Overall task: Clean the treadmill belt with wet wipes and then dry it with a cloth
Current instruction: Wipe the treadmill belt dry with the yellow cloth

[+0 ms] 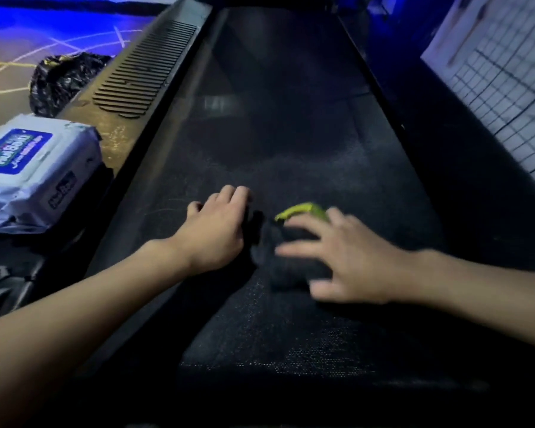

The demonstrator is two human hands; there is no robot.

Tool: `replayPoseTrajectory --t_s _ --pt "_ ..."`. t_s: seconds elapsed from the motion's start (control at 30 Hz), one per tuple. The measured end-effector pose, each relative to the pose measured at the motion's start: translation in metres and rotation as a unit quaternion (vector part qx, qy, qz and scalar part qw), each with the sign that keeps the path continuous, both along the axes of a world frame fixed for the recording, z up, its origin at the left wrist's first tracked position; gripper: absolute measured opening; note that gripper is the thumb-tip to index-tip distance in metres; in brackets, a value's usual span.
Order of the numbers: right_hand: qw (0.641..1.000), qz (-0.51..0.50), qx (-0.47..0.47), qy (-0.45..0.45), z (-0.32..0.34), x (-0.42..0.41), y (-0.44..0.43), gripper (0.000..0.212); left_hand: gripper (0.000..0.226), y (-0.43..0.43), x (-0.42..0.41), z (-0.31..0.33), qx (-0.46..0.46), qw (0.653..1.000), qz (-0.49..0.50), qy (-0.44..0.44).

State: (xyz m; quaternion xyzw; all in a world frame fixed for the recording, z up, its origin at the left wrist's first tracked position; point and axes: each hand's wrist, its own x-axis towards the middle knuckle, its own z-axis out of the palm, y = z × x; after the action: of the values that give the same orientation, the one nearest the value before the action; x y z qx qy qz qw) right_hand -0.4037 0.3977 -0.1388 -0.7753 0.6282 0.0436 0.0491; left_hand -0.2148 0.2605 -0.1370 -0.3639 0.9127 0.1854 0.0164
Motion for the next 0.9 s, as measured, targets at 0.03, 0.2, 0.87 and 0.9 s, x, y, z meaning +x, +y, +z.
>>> replayPoseTrajectory --t_s 0.03,0.2,0.87,0.9 --pt "0.999 0.036 0.017 -0.009 0.004 0.003 0.021 0.069 0.051 0.001 -0.004 -0.001 0.007 1.000 -0.007 0.011" --pt "0.995 0.094 0.034 -0.030 -0.001 -0.023 0.058 0.071 0.059 0.011 -0.032 -0.011 -0.006 0.994 -0.104 0.017" --pt "0.995 -0.090 0.042 0.028 0.012 -0.055 0.173 0.074 0.050 0.063 -0.038 -0.027 -0.112 0.977 -0.181 0.015" --pt "0.996 -0.074 0.036 0.032 0.011 -0.049 0.179 0.075 0.050 0.066 -0.034 -0.027 -0.114 0.975 -0.191 0.021"
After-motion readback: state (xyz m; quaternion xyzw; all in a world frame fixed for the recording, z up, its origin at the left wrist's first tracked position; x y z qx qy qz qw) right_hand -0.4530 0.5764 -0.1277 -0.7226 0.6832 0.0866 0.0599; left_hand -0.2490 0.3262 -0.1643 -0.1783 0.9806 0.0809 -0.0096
